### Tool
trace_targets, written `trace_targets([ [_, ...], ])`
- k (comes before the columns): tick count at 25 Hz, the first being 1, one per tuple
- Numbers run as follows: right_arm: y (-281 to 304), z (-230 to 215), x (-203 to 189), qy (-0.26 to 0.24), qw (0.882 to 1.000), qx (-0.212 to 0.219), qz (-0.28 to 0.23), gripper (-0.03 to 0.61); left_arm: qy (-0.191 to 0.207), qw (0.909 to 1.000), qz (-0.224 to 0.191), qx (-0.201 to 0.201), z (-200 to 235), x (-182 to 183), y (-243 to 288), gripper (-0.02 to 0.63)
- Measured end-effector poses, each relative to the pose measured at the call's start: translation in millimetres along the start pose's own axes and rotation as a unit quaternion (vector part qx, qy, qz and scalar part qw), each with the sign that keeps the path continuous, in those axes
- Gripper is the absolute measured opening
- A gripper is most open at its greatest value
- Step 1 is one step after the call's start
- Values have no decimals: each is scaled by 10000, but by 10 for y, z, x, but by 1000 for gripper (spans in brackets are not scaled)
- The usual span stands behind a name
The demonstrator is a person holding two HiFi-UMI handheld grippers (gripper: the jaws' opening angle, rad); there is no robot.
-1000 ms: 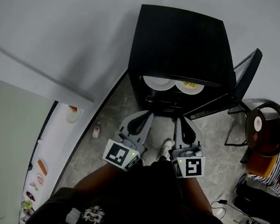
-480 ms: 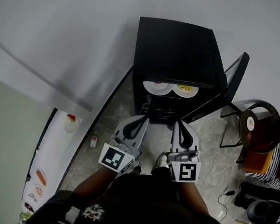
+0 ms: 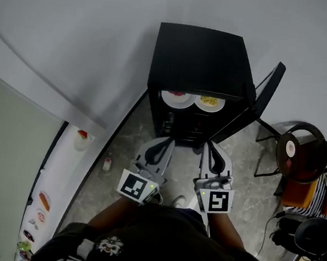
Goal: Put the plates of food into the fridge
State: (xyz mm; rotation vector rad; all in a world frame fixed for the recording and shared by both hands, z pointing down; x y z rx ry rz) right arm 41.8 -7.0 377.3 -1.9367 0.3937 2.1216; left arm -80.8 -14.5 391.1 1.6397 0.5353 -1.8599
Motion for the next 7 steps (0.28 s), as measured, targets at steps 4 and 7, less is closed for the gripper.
trace_targets([
  [4, -187, -49, -27, -33, 9999, 113, 1, 24, 93, 9998, 146, 55, -171, -152, 4, 21],
  [7, -242, -89, -21, -123, 9996, 263, -65, 23, 159, 9997, 114, 123, -257, -182, 70, 21],
])
Point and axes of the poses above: the fingertips, and each gripper's own axes: y forward along the fingers, z to its left, x out of its top, the point moved 3 cm from there along -y, backward along the fingers, and after that the axes turned 11 degrees about z, right-handed, at the moved point
